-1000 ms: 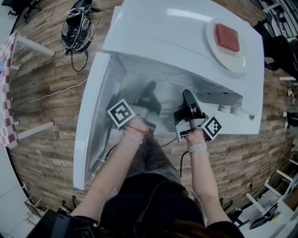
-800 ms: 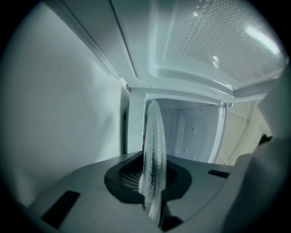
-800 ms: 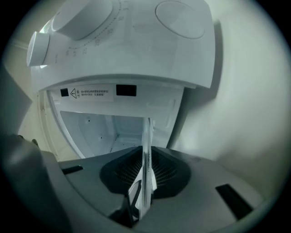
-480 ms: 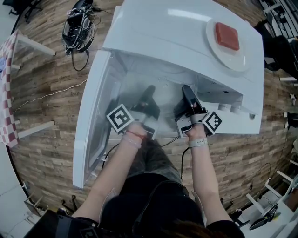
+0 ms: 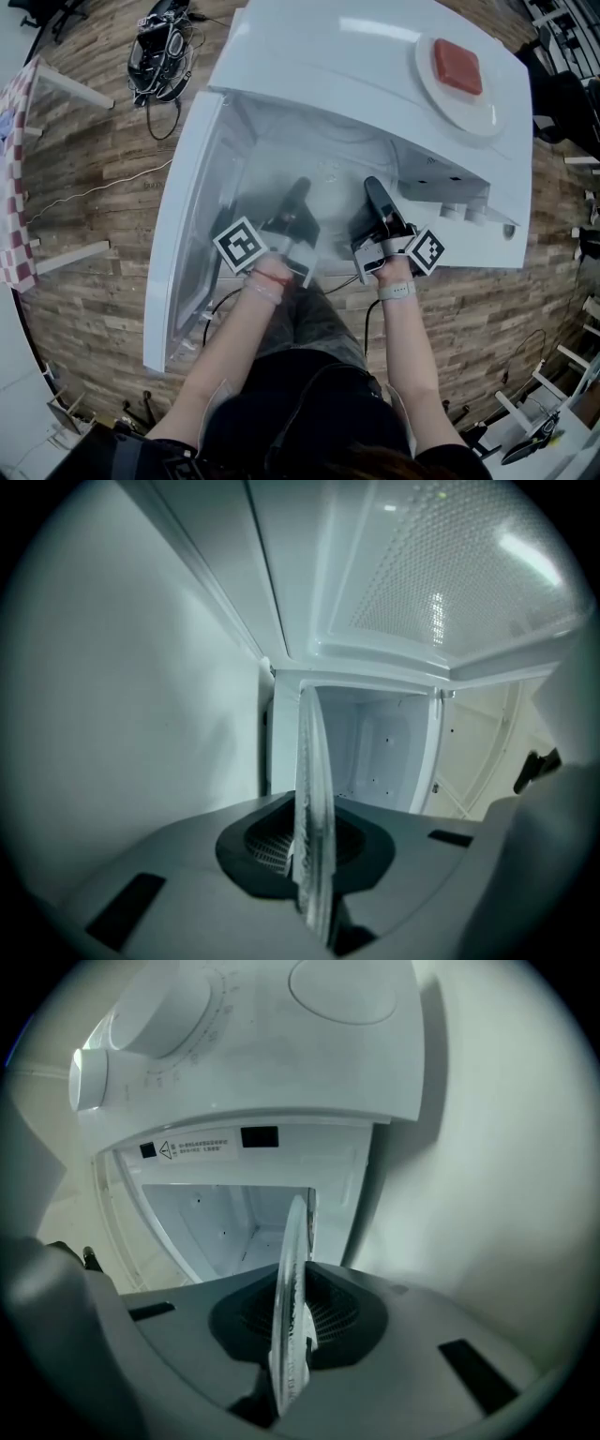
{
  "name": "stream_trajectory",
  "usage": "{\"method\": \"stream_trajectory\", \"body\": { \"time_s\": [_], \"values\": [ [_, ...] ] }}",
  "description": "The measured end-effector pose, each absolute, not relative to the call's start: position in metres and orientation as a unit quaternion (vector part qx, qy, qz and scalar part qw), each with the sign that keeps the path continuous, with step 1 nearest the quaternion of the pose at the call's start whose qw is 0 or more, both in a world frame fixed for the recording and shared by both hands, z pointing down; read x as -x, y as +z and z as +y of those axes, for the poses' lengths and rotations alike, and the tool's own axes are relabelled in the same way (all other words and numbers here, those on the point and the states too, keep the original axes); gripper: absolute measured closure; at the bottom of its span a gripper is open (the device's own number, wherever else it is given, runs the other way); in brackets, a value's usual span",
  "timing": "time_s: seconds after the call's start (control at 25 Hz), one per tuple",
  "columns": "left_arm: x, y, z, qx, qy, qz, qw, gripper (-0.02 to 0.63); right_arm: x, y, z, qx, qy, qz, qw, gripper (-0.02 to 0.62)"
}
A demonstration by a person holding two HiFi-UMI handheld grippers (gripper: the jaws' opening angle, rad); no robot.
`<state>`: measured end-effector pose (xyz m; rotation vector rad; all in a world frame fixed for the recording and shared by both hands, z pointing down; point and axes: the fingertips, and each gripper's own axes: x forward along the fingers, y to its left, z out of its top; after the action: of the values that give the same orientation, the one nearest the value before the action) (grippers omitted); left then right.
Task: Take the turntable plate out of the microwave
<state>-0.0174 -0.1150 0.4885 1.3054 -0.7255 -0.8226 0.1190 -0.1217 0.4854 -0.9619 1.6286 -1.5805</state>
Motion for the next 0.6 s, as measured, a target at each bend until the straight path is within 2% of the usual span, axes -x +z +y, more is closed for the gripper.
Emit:
{"method": "stream_trajectory", "body": {
  "time_s": [0.6],
  "values": [
    [0.018, 0.476, -0.087, -0.583, -0.372, -0.309, 0.652, 0.574, -0.118, 0.470, -0.093, 0.353, -0.594, 0.643, 0.329, 0.555]
  ]
}}
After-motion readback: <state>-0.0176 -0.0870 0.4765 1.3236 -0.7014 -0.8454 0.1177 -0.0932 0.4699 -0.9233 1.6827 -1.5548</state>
